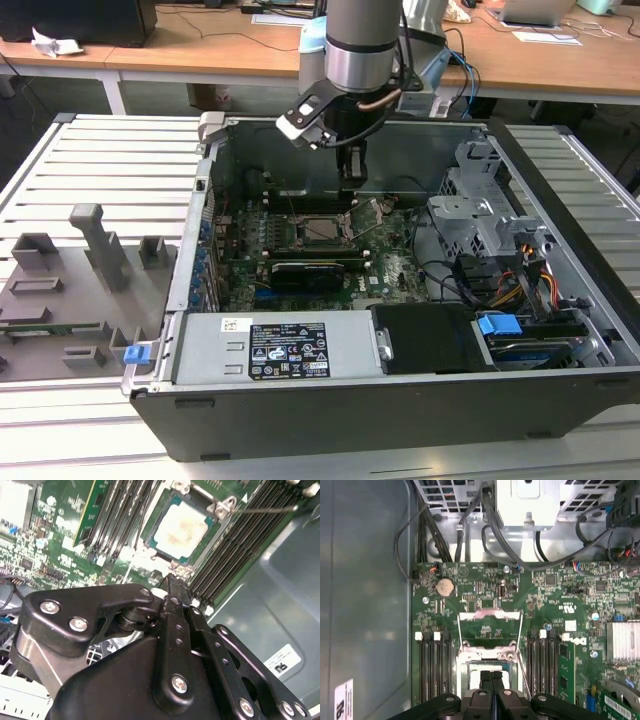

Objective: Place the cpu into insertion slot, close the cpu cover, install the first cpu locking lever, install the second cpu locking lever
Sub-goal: 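Close the cpu cover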

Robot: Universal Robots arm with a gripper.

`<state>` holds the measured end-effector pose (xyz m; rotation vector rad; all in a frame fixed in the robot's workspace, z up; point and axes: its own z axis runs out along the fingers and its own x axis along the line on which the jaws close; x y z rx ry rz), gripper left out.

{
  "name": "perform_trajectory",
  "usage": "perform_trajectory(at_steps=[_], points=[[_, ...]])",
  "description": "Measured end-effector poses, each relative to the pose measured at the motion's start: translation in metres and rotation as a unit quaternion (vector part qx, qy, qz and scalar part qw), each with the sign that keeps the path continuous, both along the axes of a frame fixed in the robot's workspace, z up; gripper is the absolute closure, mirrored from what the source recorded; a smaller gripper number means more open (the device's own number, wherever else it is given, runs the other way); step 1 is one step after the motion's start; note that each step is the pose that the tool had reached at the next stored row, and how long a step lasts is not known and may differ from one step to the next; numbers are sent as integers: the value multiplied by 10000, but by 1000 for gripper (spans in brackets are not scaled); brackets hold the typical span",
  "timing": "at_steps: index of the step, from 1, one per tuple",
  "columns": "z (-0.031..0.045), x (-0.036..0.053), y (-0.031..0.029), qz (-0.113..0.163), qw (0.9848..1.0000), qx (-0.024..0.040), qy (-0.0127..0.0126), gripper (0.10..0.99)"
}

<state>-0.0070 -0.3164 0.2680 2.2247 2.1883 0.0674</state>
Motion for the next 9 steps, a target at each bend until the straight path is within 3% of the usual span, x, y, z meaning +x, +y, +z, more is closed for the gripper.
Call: perform_trajectory(at_steps=[9], points=[[0,154,-3,67,10000,0,3,980]])
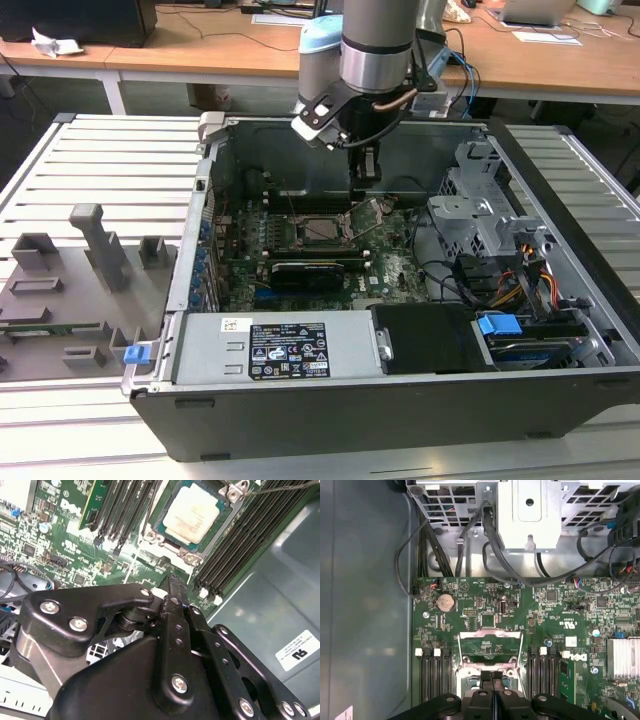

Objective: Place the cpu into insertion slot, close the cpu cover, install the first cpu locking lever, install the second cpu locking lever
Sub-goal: 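Close the cpu cover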

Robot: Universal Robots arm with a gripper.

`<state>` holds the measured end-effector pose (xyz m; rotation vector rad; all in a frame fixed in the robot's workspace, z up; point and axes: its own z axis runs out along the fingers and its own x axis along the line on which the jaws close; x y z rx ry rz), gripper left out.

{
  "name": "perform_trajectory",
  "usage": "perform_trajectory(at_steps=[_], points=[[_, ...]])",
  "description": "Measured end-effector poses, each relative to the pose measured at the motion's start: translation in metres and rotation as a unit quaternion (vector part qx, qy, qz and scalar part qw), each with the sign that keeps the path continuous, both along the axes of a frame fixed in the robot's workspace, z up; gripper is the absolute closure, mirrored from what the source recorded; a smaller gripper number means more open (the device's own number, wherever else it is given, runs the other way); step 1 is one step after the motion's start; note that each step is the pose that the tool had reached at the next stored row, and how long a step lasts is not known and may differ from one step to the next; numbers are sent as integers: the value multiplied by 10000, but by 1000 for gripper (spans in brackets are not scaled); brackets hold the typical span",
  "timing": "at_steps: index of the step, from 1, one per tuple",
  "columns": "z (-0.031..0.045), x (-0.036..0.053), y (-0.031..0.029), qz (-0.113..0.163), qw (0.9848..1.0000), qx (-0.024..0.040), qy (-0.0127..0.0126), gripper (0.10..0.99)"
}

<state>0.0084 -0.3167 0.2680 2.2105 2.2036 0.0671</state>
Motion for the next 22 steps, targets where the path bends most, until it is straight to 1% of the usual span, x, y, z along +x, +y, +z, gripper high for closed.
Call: perform_trajectory(at_steps=[2,4,6,12,14,19,22], points=[[0,35,-2,51,10000,0,1,980],[0,108,-2,71,10000,0,6,980],[0,163,-2,71,10000,0,7,980],[0,239,-2,71,10000,0,9,980],[0,286,-2,72,10000,0,9,980],[0,362,-2,72,10000,0,12,980],[-1,423,-2,94,10000,0,14,980]])
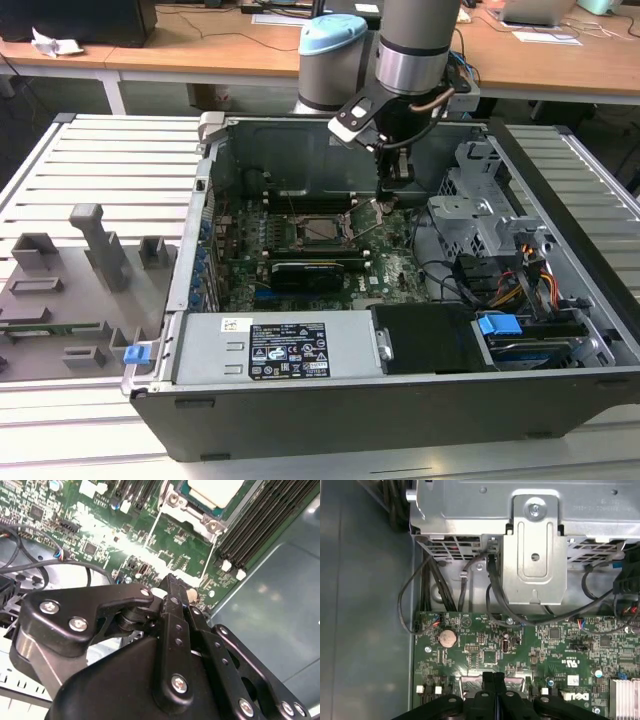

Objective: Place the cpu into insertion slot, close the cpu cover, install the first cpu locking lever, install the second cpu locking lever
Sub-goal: 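Close the cpu cover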

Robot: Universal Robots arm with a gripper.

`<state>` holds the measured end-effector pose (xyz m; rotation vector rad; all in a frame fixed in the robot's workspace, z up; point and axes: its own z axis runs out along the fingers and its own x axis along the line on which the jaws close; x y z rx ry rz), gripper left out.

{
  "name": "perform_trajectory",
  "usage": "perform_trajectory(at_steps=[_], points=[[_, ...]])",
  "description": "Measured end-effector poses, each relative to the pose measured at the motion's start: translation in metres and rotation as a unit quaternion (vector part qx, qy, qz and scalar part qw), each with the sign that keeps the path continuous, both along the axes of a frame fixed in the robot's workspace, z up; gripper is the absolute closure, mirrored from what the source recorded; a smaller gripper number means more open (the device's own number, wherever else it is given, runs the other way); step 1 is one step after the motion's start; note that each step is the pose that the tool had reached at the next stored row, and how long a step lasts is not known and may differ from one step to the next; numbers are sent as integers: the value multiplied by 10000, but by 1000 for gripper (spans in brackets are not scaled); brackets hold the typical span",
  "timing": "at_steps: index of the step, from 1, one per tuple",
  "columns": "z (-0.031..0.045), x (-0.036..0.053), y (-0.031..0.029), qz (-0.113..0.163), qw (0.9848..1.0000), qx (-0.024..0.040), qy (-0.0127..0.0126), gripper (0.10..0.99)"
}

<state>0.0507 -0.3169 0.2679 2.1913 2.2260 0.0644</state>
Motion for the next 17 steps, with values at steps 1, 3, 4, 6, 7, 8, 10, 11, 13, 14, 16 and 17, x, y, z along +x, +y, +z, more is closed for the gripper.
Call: perform_trajectory(at_steps=[1,3,4,6,7,8,10,11,13,14,16,17], points=[[-2,15,0,8,10000,0,1,980],[-10,58,0,17,10000,-1,2,980],[-12,63,0,18,10000,-1,2,980],[-21,69,0,18,10000,0,2,980],[-25,72,0,18,10000,-2,2,980],[-27,74,0,18,10000,-2,2,980],[-30,76,0,18,10000,-2,2,980],[-31,77,0,18,10000,-2,2,980],[-34,78,0,18,10000,-1,2,980],[-35,78,0,18,10000,-1,2,980],[-36,78,0,18,10000,-2,2,980],[-36,79,0,18,10000,-2,2,980]])
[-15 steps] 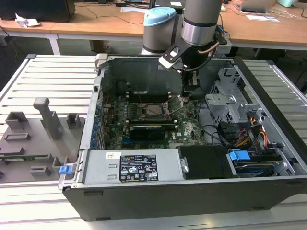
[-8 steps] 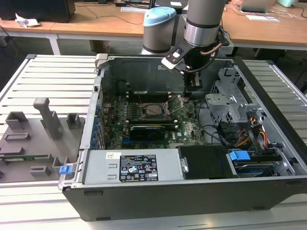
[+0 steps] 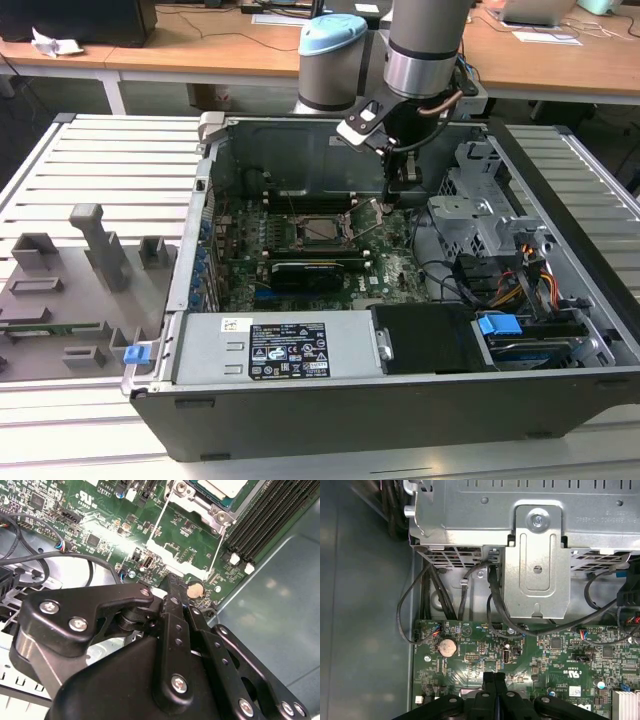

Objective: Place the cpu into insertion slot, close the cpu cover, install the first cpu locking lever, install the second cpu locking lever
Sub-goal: 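Close the cpu cover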

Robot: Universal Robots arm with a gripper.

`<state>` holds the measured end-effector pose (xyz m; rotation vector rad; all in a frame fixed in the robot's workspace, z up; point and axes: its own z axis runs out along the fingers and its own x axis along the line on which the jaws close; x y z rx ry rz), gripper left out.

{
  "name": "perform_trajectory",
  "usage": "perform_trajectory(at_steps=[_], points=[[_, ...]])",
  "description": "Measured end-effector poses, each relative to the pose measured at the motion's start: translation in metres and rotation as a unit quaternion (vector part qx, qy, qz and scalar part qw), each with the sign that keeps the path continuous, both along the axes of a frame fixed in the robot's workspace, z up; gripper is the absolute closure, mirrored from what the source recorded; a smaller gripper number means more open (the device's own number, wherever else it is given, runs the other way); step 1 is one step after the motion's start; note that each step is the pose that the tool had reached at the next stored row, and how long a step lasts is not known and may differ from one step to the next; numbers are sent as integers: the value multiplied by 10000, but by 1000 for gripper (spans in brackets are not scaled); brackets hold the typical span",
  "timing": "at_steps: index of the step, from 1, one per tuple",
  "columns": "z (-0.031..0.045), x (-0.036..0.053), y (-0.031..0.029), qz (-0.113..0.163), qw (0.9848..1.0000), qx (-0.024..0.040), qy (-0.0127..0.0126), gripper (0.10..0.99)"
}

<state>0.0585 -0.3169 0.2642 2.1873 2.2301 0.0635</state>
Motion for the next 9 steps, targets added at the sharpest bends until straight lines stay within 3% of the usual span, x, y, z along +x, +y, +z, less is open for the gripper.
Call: perform_trajectory(at_steps=[9], points=[[-5,9,0,0,10000,1,0,980]])
